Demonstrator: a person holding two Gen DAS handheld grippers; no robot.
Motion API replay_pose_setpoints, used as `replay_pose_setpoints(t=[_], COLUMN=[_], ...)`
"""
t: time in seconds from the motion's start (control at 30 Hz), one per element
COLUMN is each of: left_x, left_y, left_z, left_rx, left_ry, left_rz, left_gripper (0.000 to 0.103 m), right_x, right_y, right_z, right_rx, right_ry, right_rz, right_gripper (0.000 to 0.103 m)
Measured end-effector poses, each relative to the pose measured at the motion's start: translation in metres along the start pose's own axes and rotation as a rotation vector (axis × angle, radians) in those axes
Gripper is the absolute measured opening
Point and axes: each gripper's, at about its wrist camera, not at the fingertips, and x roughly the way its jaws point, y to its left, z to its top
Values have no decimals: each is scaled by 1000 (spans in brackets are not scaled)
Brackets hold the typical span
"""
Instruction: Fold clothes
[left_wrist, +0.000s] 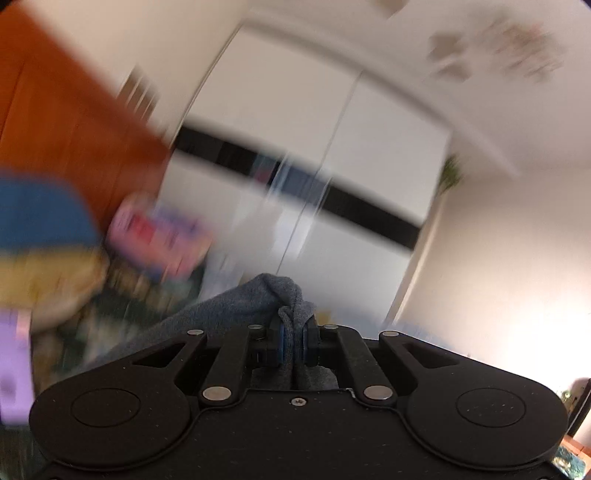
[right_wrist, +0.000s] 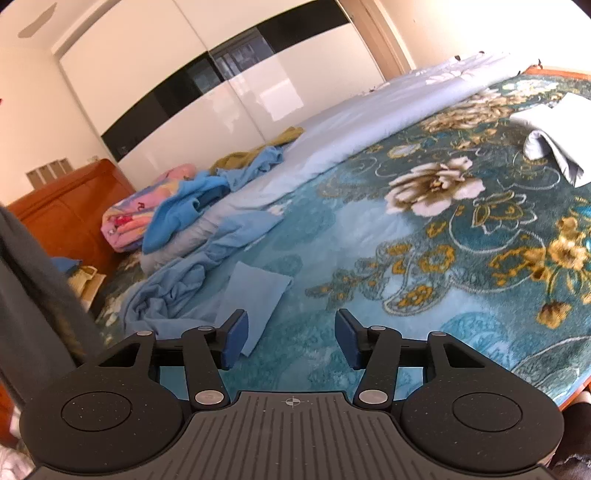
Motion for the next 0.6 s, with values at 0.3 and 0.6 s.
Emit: replay_pose_setpoints(t=[0.3, 0.6], left_x=[50, 34], left_y=[39, 21], left_z=[-117, -85], left_rx=[-46, 231], left_ry=[390, 373], left_rz=[45, -48], left_gripper=[8, 47], right_x=[18, 27], right_y=[0, -5], right_z=[-7, -8], right_rx=[12, 18], right_ry=[66, 86], right_rz=[-6, -37], right_gripper=[50, 51])
